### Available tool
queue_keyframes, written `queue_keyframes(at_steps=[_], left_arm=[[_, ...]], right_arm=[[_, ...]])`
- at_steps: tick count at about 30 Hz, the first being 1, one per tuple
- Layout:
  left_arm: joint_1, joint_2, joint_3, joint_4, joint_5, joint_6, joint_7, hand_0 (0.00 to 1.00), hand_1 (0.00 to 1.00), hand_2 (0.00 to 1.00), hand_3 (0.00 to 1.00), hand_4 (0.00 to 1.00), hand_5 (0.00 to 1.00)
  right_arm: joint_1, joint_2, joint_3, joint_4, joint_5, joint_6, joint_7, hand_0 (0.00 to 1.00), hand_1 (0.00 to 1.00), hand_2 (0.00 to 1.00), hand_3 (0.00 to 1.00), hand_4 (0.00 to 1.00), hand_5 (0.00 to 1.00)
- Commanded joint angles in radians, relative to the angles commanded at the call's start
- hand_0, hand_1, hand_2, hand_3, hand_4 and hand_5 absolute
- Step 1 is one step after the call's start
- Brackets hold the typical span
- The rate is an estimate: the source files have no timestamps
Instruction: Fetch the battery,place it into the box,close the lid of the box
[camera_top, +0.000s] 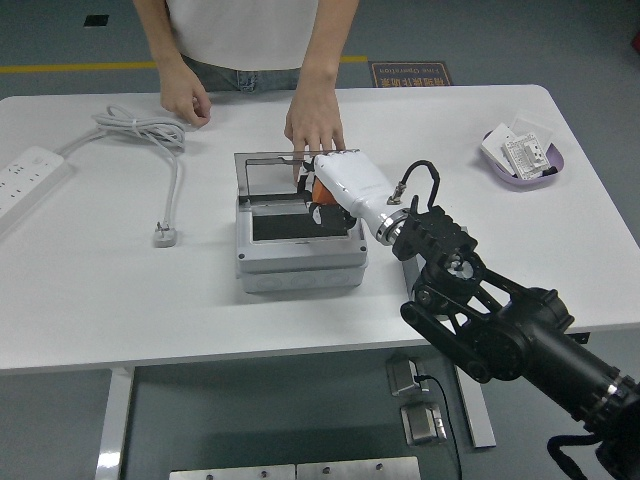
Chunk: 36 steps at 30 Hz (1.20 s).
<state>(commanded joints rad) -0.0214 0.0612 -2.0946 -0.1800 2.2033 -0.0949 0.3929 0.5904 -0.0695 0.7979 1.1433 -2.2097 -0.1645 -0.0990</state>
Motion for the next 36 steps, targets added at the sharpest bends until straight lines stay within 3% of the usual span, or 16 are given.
queue_keyframes(at_steps=[17,36], left_arm=[[-0.009,-0.005,-0.012,0.000,0.026,-0.002,-0.001,0.541,0.623,0.611,0.654,0.687,0.281],[-0.017,-0.010,-0.023,0.000,0.053,-0.004,-0.004,0.540,0.623,0.611,0.653,0.686,0.281]], right_arm=[[0.035,0.021,-0.103,-0.081,0.156,-0.175,0.120,0.002,0.110,0.210,0.214,0.002,0.002],[0.046,0.038,-0.139,-0.185,0.242,-0.270,0.182,0.002,0.111,0.205,0.214,0.002,0.002]])
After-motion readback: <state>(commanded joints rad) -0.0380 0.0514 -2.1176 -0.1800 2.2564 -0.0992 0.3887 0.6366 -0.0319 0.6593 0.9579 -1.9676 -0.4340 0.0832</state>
